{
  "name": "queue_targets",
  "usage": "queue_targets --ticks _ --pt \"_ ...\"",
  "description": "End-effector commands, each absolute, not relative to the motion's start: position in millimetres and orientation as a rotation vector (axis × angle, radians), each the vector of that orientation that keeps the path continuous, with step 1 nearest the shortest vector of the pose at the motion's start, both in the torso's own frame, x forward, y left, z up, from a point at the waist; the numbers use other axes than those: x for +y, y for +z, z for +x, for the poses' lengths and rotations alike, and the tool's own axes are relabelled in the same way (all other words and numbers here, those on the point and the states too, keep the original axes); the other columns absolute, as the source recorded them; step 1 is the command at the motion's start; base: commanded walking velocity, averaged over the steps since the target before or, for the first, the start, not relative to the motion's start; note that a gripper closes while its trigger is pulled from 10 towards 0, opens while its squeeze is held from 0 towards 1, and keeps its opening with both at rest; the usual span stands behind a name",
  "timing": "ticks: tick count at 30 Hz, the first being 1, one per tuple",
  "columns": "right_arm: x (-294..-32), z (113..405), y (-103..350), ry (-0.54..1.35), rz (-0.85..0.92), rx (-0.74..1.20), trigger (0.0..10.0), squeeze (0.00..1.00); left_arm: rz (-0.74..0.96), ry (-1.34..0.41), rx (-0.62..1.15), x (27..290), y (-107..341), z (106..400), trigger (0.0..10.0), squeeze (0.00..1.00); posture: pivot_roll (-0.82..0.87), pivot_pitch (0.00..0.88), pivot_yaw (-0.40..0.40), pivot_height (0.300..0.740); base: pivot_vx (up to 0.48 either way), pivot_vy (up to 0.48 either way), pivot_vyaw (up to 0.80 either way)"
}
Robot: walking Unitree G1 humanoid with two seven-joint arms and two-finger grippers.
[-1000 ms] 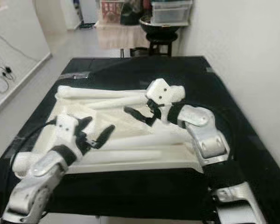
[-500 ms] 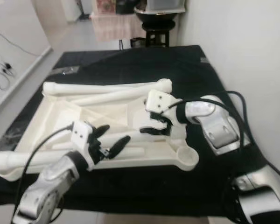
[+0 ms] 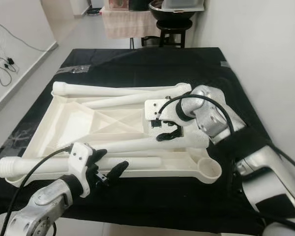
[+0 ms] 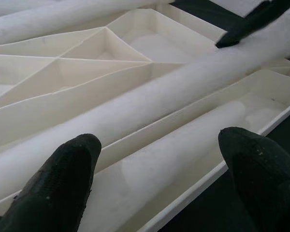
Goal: Building children table
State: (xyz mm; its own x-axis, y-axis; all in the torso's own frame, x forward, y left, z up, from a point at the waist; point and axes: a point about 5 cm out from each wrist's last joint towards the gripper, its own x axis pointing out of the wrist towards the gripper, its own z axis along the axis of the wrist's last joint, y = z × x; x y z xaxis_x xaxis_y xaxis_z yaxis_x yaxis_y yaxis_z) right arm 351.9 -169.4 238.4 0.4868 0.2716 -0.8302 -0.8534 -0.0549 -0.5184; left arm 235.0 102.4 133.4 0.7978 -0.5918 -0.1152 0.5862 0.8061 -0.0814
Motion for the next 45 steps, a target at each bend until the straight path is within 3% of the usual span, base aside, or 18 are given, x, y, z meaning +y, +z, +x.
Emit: queue_targets --ticks 1,9,13,18,24,25,31,35,39,40,45 --pt "-176 351 226 1.017 -1.348 0.676 10.0 0.00 -0.024 -0.617 0.161 104 131 234 10.0 0.00 0.03 0.071 -0.011 0.740 0.000 0.000 0.00" --pt "-175 356 245 1.086 -1.275 0.711 10.0 0.00 -0.021 -0.593 0.137 104 137 238 10.0 0.00 0.03 0.068 -0.019 0.740 0.000 0.000 0.00" --pt "-159 356 273 1.185 -1.085 0.545 10.0 0.00 -0.017 -0.571 0.113 108 141 243 10.0 0.00 0.03 0.067 -0.019 0.740 0.000 0.000 0.00" --pt "-155 354 282 1.232 -1.019 0.472 10.0 0.00 -0.014 -0.562 0.105 109 142 245 10.0 0.00 0.03 0.068 -0.017 0.740 0.000 0.000 0.00" --pt "-156 351 280 1.257 -1.002 0.475 10.0 0.00 -0.014 -0.558 0.101 110 143 246 10.0 0.00 0.02 0.069 -0.014 0.740 0.000 0.000 0.00" --pt "-165 336 274 1.355 -0.993 0.546 10.0 0.00 -0.013 -0.559 0.098 109 144 246 10.0 0.00 0.02 0.070 -0.014 0.740 0.000 0.000 0.00" --pt "-174 322 267 1.424 -1.004 0.610 10.0 0.00 -0.012 -0.557 0.095 110 145 246 10.0 0.00 0.02 0.076 -0.015 0.740 0.000 0.000 0.00" --pt "-192 312 252 1.375 -1.047 0.706 10.0 0.00 -0.014 -0.555 0.095 110 146 246 10.0 0.00 0.02 0.082 -0.010 0.740 0.000 0.000 0.00" --pt "-206 316 239 1.245 -1.086 0.782 10.0 0.00 -0.015 -0.564 0.096 108 146 245 10.0 0.00 0.01 0.083 -0.009 0.740 0.000 0.000 0.00" --pt "-215 322 230 1.132 -1.124 0.840 10.0 0.00 -0.015 -0.566 0.095 108 147 245 10.0 0.00 0.01 0.084 -0.006 0.740 0.000 0.000 0.00" --pt "-221 325 221 1.008 -1.139 0.877 10.0 0.00 -0.016 -0.568 0.092 108 148 246 10.0 0.00 0.01 0.085 -0.004 0.740 0.000 0.000 0.00"
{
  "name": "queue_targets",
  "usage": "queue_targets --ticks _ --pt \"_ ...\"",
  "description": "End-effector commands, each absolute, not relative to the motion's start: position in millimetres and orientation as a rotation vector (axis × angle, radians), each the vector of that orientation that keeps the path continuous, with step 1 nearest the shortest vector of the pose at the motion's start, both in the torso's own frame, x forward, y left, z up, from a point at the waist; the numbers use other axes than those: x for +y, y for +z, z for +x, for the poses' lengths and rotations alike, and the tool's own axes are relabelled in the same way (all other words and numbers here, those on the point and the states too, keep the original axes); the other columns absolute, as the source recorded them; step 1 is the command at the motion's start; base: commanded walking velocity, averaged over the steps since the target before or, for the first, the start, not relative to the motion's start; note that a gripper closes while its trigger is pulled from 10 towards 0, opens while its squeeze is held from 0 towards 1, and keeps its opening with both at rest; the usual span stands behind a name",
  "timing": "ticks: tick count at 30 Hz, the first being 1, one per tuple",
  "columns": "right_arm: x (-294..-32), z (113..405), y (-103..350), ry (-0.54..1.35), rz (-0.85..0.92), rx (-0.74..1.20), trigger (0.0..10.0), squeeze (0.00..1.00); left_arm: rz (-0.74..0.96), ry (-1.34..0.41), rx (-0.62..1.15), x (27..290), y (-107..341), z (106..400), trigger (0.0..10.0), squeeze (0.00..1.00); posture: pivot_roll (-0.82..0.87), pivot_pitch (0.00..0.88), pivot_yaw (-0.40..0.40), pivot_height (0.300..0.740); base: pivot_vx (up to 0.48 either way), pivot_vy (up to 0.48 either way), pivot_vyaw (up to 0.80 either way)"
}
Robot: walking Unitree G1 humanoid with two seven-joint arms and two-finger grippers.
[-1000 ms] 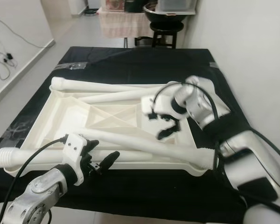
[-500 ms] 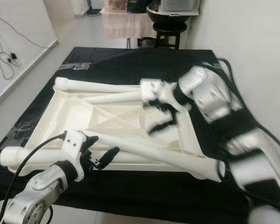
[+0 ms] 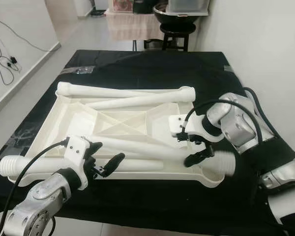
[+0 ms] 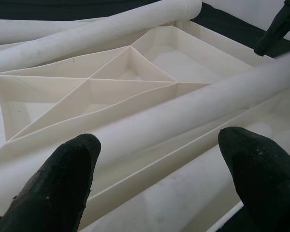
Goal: Building children table
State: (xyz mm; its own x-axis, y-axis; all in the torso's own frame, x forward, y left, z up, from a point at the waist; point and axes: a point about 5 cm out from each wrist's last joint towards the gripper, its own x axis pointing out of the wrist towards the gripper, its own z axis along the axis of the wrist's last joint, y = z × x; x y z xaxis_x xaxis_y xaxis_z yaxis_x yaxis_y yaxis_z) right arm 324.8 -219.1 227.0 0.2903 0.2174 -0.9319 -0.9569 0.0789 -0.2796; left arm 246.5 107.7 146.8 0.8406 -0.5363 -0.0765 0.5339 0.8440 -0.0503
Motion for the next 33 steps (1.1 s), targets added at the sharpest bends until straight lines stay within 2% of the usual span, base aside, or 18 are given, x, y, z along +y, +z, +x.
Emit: queue_targets --ticks 1,3,4,6,7,21,24,33 --pt "-221 325 221 1.008 -1.139 0.877 10.0 0.00 -0.016 -0.568 0.092 108 148 246 10.0 0.00 0.01 0.085 -0.004 0.740 0.000 0.000 0.00" --pt "-223 324 220 0.952 -1.142 0.898 10.0 0.00 -0.015 -0.568 0.090 108 149 247 10.0 0.00 0.01 0.087 -0.001 0.740 0.000 0.000 0.00" --pt "-224 323 220 0.939 -1.150 0.902 2.3 0.00 -0.015 -0.568 0.089 108 149 247 10.0 0.00 0.01 0.088 -0.001 0.740 0.000 0.000 0.00" --pt "-225 323 220 0.934 -1.155 0.904 2.3 0.00 -0.014 -0.568 0.089 108 149 247 10.0 0.00 0.01 0.088 -0.001 0.740 0.000 0.000 0.00" --pt "-224 320 220 0.948 -1.157 0.904 0.0 0.00 -0.015 -0.568 0.088 108 150 247 10.0 0.00 0.01 0.086 -0.002 0.740 0.000 0.000 0.00" --pt "-226 319 218 0.924 -1.235 0.923 0.0 0.00 -0.015 -0.572 0.076 106 151 250 10.0 0.00 0.00 0.073 -0.010 0.740 0.000 0.000 0.00" --pt "-220 325 230 0.930 -1.167 0.821 0.0 0.00 -0.014 -0.566 0.043 107 160 255 10.0 0.00 0.01 0.066 -0.008 0.740 0.000 0.000 0.00" --pt "-222 332 276 0.960 -0.936 0.558 0.0 0.00 -0.056 -0.616 -0.071 100 190 258 10.0 0.00 0.01 0.062 -0.001 0.740 0.000 0.000 0.00"
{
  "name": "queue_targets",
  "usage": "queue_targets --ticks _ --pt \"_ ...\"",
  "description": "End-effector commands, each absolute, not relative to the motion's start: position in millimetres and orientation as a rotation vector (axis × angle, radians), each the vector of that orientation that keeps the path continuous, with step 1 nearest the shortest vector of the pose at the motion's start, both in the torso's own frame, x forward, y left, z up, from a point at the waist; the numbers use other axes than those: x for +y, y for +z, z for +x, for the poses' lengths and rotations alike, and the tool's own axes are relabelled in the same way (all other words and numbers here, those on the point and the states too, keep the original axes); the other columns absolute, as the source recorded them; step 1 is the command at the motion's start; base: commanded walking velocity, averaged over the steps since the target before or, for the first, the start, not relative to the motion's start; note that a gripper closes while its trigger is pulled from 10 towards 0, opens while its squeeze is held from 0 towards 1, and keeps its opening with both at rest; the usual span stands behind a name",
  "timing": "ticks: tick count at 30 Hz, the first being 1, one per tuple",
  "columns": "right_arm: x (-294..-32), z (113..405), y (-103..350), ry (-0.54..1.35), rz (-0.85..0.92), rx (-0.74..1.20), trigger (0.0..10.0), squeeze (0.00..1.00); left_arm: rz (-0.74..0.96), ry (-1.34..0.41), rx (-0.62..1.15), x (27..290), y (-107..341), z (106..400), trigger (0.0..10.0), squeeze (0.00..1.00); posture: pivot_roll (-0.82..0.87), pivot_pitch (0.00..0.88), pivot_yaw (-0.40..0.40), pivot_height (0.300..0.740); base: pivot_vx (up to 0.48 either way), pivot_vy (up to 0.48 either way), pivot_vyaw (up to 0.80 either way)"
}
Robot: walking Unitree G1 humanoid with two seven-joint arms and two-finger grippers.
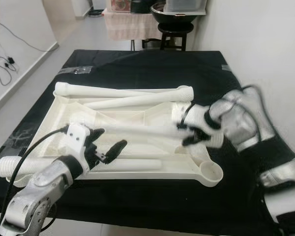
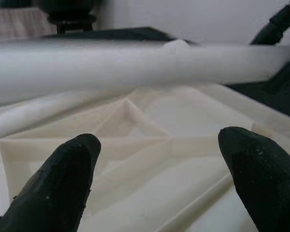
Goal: Building children table
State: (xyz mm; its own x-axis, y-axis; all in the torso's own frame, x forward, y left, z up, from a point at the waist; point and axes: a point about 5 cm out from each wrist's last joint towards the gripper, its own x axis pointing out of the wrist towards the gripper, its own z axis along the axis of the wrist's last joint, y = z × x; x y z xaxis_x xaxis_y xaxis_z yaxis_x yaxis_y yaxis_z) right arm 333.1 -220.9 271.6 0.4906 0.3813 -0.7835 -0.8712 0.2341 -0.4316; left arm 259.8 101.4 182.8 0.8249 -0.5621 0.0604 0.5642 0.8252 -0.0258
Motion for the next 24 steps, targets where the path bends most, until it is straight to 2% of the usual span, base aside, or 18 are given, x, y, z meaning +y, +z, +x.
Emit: queue_targets --ticks 1,8,11,14,19,24 --pt "-224 333 281 0.955 -0.910 0.532 0.0 0.00 -0.058 -0.627 -0.088 98 195 258 10.0 0.00 0.01 0.063 0.001 0.740 0.000 0.000 0.00" --pt "-218 336 292 0.944 -0.724 0.379 0.0 0.00 -0.116 -0.608 -0.190 98 219 262 10.0 0.00 0.01 0.065 0.003 0.740 0.000 0.000 0.00" --pt "-201 331 289 1.034 -0.498 0.265 0.0 0.00 -0.163 -0.532 -0.288 109 240 271 10.0 0.00 0.02 0.063 0.004 0.740 0.000 0.000 0.00" --pt "-189 325 286 1.094 -0.394 0.212 0.0 0.00 -0.167 -0.493 -0.330 114 250 275 10.0 0.00 0.03 0.063 0.010 0.740 0.000 0.000 0.00" --pt "-171 317 275 1.141 -0.299 0.155 0.0 0.00 -0.197 -0.438 -0.385 123 268 284 10.0 0.00 0.03 0.057 0.022 0.740 0.000 0.000 0.00" --pt "-152 307 268 1.205 -0.316 0.155 0.0 0.00 -0.255 -0.455 -0.406 122 279 291 10.0 0.00 0.03 0.052 0.028 0.740 0.000 0.000 0.00"
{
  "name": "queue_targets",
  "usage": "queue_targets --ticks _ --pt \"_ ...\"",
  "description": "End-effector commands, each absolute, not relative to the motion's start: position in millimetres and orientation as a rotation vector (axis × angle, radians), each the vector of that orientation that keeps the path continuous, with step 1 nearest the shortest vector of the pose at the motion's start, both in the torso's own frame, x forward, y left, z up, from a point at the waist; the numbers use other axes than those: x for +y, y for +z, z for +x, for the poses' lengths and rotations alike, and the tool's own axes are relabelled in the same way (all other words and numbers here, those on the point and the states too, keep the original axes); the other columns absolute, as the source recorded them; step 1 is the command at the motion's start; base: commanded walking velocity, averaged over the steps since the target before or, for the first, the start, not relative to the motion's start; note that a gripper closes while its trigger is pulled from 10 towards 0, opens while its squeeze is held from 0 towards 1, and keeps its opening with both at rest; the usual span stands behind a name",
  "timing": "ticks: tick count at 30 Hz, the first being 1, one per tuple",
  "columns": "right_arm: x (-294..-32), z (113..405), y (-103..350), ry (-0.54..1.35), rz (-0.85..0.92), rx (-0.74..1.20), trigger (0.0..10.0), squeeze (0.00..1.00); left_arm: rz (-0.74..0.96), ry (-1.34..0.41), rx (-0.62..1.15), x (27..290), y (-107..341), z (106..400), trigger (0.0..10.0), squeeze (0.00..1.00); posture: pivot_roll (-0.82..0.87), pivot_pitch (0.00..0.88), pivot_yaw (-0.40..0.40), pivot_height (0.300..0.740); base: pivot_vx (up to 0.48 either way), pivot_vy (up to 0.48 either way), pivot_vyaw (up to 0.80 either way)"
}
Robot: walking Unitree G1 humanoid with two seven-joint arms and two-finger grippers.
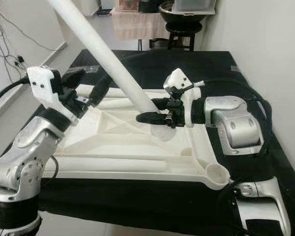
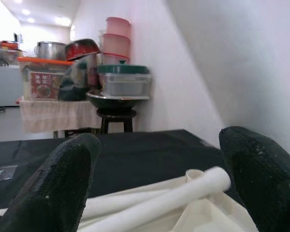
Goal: Building children table
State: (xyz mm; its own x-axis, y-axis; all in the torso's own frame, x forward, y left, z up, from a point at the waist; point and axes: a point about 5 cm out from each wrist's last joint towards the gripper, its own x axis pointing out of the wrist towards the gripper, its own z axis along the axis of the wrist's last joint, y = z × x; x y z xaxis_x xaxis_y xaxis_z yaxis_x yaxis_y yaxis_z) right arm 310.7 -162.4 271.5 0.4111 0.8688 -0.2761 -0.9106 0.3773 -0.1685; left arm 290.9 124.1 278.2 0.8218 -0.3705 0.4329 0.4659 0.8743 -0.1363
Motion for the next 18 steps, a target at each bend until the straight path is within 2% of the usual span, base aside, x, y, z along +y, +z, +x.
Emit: queue_targets --ticks 1,3,4,6,14,18 --pt "-147 305 266 1.211 -0.322 0.161 0.0 0.00 -0.281 -0.471 -0.403 121 280 293 10.0 0.00 0.02 0.049 0.029 0.740 0.000 0.000 0.00" --pt "-141 304 262 1.209 -0.333 0.172 0.0 0.00 -0.352 -0.557 -0.384 112 283 294 10.0 0.00 0.02 0.049 0.029 0.740 0.000 0.000 0.00" --pt "-139 309 260 1.182 -0.322 0.174 0.0 0.00 -0.344 -0.678 -0.376 99 284 287 10.0 0.00 0.02 0.049 0.030 0.740 0.000 0.000 0.00" --pt "-139 310 260 1.174 -0.318 0.174 0.0 0.00 -0.335 -0.704 -0.375 96 284 285 10.0 0.00 0.02 0.049 0.030 0.740 0.000 0.000 0.00" --pt "-153 335 281 0.952 -0.199 0.093 0.0 0.00 -0.375 -0.792 -0.333 94 274 274 10.0 0.00 0.03 0.054 0.026 0.740 0.000 0.000 0.00" --pt "-157 339 281 0.908 -0.203 0.102 0.0 0.00 -0.362 -0.766 -0.333 97 273 276 10.0 0.00 0.03 0.056 0.022 0.740 0.000 0.000 0.00"
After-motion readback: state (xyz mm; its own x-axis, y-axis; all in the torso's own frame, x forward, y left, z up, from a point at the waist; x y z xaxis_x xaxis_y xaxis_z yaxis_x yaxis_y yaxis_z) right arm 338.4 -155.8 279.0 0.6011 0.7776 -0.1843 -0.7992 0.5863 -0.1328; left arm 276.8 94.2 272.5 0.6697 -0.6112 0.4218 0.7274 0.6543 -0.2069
